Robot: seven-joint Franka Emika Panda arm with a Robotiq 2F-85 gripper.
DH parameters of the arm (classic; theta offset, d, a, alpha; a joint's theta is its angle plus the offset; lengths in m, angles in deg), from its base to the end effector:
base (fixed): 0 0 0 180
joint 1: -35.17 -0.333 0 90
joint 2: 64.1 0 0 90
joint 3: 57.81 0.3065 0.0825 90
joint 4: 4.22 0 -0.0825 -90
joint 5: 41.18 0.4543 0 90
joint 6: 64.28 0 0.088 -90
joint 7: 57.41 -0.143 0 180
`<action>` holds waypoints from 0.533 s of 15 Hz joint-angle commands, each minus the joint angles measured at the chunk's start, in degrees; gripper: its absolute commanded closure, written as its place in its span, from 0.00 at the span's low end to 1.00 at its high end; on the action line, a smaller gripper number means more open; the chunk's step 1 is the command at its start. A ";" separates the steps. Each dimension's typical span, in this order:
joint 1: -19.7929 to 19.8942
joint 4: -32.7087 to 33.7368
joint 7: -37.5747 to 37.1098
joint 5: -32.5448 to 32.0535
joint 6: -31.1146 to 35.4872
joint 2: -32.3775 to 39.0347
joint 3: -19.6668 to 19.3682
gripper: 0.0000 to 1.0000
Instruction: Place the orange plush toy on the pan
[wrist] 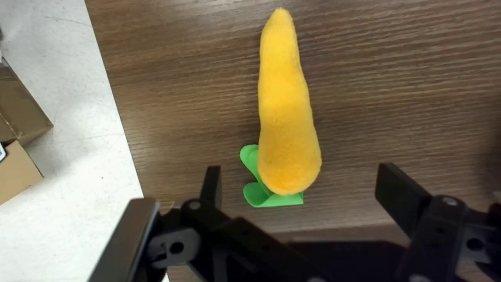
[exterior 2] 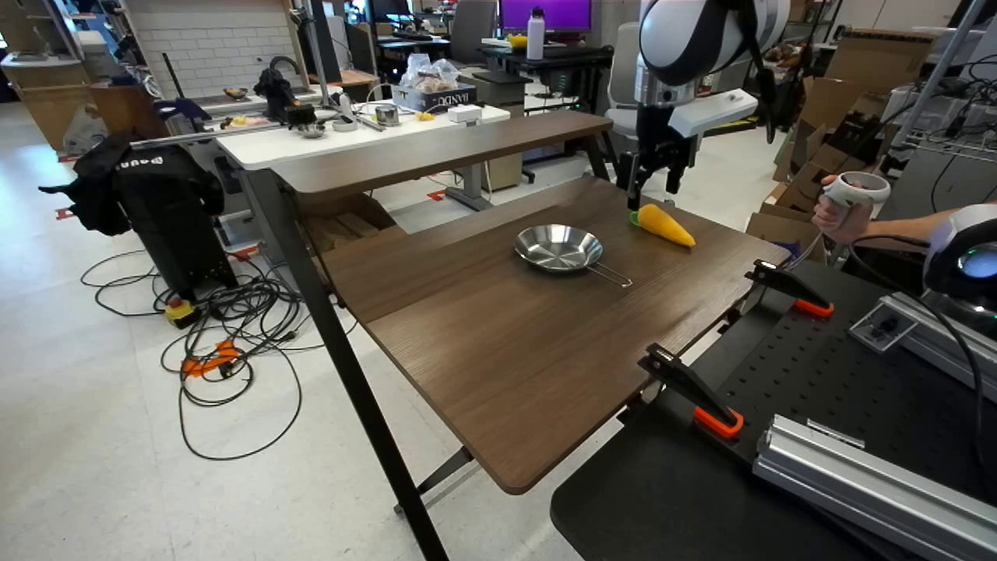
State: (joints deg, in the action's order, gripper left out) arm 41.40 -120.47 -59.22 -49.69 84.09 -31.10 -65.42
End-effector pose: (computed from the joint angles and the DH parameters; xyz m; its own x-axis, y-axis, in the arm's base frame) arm 0.6067 -0.1564 0.0558 0.9918 -0.1263 -0.0205 -0.1220 -0.9814 0.1480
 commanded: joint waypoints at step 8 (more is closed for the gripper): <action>-0.10 -0.87 0.23 0.87 3.51 3.32 0.04 0.00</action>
State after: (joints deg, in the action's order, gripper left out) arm 41.40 -121.18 -59.22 -49.63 85.22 -28.94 -65.19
